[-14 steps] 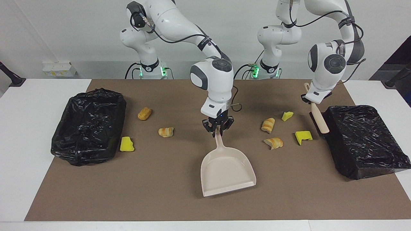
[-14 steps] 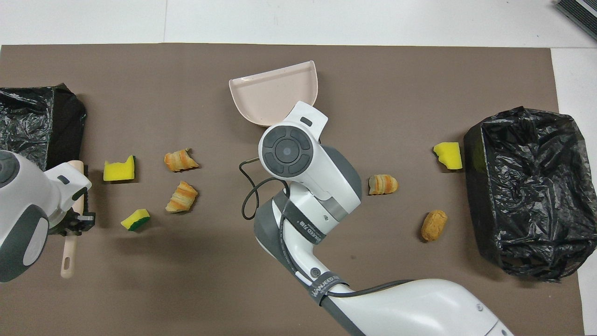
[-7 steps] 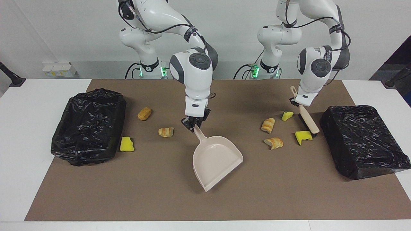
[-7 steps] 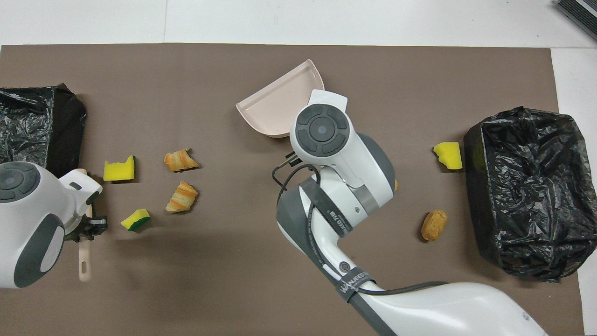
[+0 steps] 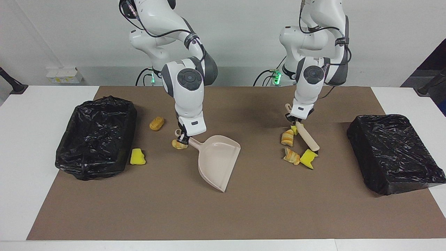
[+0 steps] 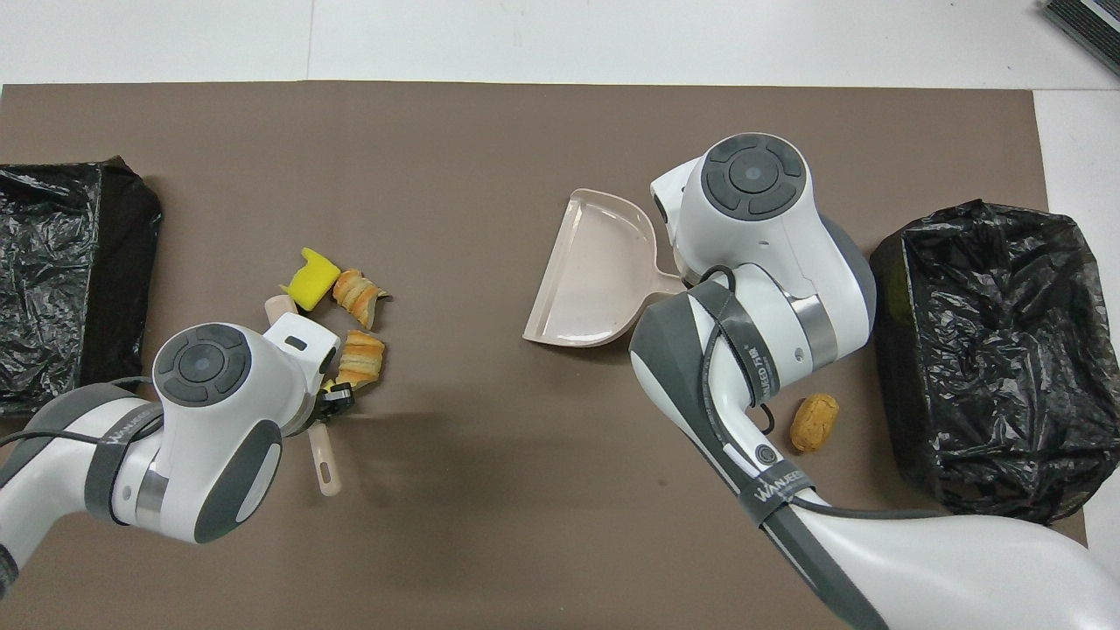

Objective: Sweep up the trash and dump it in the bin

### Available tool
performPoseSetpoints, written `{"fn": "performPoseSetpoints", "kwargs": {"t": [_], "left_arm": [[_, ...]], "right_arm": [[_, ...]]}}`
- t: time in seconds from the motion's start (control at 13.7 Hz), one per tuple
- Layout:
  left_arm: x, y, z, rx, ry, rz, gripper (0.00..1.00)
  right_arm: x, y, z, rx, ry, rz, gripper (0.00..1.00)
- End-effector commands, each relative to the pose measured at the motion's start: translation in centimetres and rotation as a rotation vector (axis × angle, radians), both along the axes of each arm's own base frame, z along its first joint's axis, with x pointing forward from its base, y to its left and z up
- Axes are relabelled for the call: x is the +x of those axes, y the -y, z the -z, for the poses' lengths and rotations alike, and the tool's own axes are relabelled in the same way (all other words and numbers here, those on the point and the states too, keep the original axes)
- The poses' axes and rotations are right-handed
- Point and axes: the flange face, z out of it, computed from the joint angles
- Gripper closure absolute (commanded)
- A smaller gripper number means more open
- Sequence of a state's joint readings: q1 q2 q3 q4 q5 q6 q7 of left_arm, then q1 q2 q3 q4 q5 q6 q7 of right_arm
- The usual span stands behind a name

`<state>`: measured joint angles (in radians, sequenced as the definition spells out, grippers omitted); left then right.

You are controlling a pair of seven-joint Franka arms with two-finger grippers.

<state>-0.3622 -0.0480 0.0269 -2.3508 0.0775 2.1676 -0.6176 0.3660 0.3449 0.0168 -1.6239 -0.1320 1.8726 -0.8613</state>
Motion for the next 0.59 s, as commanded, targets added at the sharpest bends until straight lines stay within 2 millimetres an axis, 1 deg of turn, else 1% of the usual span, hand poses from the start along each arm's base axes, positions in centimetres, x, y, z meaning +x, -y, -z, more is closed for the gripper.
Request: {"fn": "performPoseSetpoints", "kwargs": {"t": [0.0, 0.07, 0.15, 0.22, 0.29, 0.37, 0.44, 0.51], "left_arm": [[0.9, 3.2, -0.3, -0.035, -0.004, 0.008, 1.00], [1.1, 3.6, -1.0, -0.034, -0.005, 0.006, 1.00], [1.1, 3.5, -2.0, -0.030, -0.013, -0.001, 1.00], [0.7, 2.8, -2.7, -0.020, -0.037, -0.013, 1.00], [0.1, 2.2, -3.7, -0.006, -0.060, -0.052, 1.00], [-0.5, 1.6, -4.2, 0.016, -0.088, -0.109, 1.00], [-1.0, 1.4, -4.1, 0.035, -0.105, -0.161, 1.00], [-1.4, 1.3, -4.2, 0.045, -0.102, -0.211, 1.00]], "right_arm": [[-1.7, 0.9, 0.1, 0.014, -0.048, -0.144, 1.00], [-1.8, 0.8, 0.0, 0.015, -0.047, -0.213, 1.00], [-2.2, 0.4, 0.2, 0.014, -0.058, -0.283, 1.00], [-2.6, 0.6, 0.4, 0.012, -0.069, -0.313, 1.00], [-3.2, 1.2, 1.0, 0.010, -0.076, -0.315, 1.00], [-4.1, 1.3, 1.9, 0.015, -0.058, -0.315, 1.00], [-4.7, 1.1, 2.2, 0.024, -0.033, -0.319, 1.00], [-4.8, 1.1, 2.3, 0.023, -0.032, -0.309, 1.00]]}}
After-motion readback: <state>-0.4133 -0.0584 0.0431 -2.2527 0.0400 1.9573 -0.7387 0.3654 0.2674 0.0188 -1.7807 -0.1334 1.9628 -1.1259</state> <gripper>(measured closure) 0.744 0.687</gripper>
